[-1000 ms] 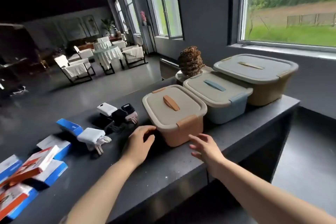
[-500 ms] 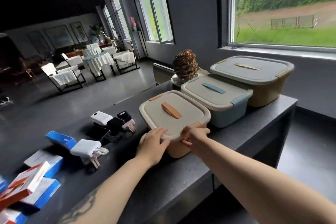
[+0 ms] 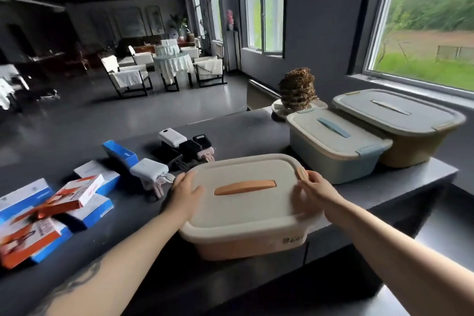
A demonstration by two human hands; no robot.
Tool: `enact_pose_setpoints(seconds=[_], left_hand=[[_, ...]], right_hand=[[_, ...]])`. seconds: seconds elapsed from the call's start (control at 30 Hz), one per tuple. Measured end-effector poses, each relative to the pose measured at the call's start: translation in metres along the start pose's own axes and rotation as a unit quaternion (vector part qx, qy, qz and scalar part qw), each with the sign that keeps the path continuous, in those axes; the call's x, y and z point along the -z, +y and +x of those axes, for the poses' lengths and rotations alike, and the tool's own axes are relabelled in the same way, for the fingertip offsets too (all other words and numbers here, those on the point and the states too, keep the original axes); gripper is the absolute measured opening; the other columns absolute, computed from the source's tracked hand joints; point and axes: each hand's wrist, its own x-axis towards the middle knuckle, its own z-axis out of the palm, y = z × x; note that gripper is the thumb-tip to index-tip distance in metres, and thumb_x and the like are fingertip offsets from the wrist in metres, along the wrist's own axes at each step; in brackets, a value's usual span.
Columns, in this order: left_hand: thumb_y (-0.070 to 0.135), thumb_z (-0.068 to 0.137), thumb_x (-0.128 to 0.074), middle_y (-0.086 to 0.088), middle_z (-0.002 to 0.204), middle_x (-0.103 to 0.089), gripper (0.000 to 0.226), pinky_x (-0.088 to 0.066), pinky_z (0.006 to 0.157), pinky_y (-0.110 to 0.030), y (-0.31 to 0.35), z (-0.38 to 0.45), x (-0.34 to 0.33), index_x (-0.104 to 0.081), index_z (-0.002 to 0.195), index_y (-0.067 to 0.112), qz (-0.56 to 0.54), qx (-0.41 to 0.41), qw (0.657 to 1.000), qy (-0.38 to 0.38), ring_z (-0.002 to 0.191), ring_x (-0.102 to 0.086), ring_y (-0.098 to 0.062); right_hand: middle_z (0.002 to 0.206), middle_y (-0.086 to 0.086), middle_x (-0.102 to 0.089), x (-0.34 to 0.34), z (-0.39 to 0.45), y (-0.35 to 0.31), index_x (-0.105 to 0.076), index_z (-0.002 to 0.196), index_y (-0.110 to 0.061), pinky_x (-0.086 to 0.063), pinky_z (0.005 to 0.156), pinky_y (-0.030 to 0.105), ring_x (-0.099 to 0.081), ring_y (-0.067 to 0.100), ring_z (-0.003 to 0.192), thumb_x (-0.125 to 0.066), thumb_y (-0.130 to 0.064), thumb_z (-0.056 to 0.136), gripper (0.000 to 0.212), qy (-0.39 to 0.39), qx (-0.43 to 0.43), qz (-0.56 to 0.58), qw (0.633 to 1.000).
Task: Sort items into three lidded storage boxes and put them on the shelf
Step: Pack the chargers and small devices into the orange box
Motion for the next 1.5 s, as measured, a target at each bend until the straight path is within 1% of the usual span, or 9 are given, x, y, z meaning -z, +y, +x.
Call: enact_pose_setpoints(seconds=[0.1,0.37,0.57,0.8,0.97,1.13,1.23,1.37,1.5], left_hand=[[0.016,0.090,-0.053,-0.014,0.142,-0.042,0.051,-0.031,0.105,-0.036,-0.021,-0.005,0.011,-0.043,0.140,0.016,-0.028,0.035,0.999,0.019,0.131,-0.038,-0.028],[0.031,0.092,-0.045,-0.008,0.143,-0.034,0.049,-0.036,0.103,-0.042,-0.058,-0.026,0.057,-0.036,0.139,0.023,0.038,0.122,0.991,0.048,0.127,-0.039,-0.032],[0.044,0.095,-0.039,0.004,0.152,-0.025,0.037,-0.011,0.110,-0.038,-0.028,-0.029,0.040,-0.048,0.127,0.027,0.189,-0.004,0.980,0.065,0.140,-0.017,-0.018],[0.047,0.099,-0.028,0.011,0.157,-0.017,0.045,0.001,0.116,-0.049,-0.001,-0.008,0.007,-0.033,0.142,0.039,0.172,0.017,0.985,0.012,0.145,-0.008,-0.012],[0.049,0.097,-0.031,0.014,0.155,-0.023,0.044,-0.001,0.116,-0.045,-0.003,-0.008,0.007,-0.035,0.141,0.043,0.186,0.024,0.982,0.035,0.144,-0.013,-0.010],[0.048,0.097,-0.034,0.015,0.155,-0.024,0.045,-0.003,0.117,-0.043,0.002,-0.010,0.007,-0.036,0.141,0.042,0.177,0.029,0.983,0.042,0.144,-0.014,-0.009],[0.046,0.097,-0.037,0.013,0.154,-0.028,0.046,-0.006,0.118,-0.042,0.008,-0.013,0.007,-0.039,0.142,0.036,0.161,0.028,0.985,0.052,0.144,-0.017,-0.009],[0.037,0.095,-0.048,0.004,0.144,-0.045,0.044,-0.016,0.108,-0.022,0.016,-0.018,0.011,-0.050,0.136,0.021,0.123,0.043,0.983,0.133,0.134,-0.036,-0.013],[0.033,0.092,-0.050,0.000,0.133,-0.056,0.039,-0.031,0.100,-0.029,0.010,-0.028,0.027,-0.055,0.128,0.021,0.150,0.124,0.956,0.220,0.122,-0.050,-0.019]], right_hand=[[0.125,0.010,-0.057,-0.030,0.000,-0.008,-0.044,0.137,-0.017,-0.044,0.093,0.037,-0.055,0.029,0.112,-0.057,-0.022,0.091,0.048,0.046,0.055,-0.057,0.996],[0.129,0.015,-0.055,-0.100,0.004,-0.033,-0.038,0.137,-0.014,-0.041,0.089,0.035,-0.053,0.034,0.115,-0.045,-0.030,0.097,0.044,-0.016,0.111,-0.189,0.976],[0.130,0.020,-0.051,-0.105,0.014,-0.041,-0.031,0.140,-0.017,-0.041,0.096,0.038,-0.051,0.036,0.116,-0.042,-0.034,0.097,0.047,-0.044,0.109,-0.247,0.962],[0.105,0.007,-0.062,-0.094,0.034,-0.052,-0.042,0.097,-0.019,-0.037,0.067,0.034,-0.058,0.031,0.095,-0.043,-0.048,0.095,0.029,0.005,0.151,-0.328,0.932],[0.090,0.014,-0.066,-0.095,0.033,-0.056,-0.038,0.089,-0.015,-0.033,0.059,0.034,-0.060,0.035,0.082,-0.030,-0.026,0.098,0.016,0.020,0.215,-0.395,0.893],[0.085,0.008,-0.063,-0.079,0.045,-0.042,-0.053,0.083,-0.013,-0.038,0.065,0.034,-0.056,0.029,0.080,-0.031,-0.033,0.098,0.033,-0.039,0.135,-0.281,0.949],[0.096,0.006,-0.062,-0.068,0.058,-0.028,-0.058,0.095,-0.014,-0.042,0.071,0.034,-0.055,0.023,0.088,-0.042,-0.028,0.096,0.021,-0.057,0.135,-0.192,0.970],[0.113,0.008,-0.058,-0.085,0.057,-0.046,-0.055,0.116,-0.012,-0.039,0.085,0.039,-0.049,0.031,0.107,-0.063,-0.019,0.085,0.033,0.030,0.347,-0.226,0.910],[0.132,-0.009,-0.051,-0.130,0.038,-0.074,-0.054,0.123,-0.031,-0.034,0.098,0.032,-0.044,0.016,0.124,-0.061,-0.042,0.087,0.039,-0.168,0.479,-0.319,0.801]])
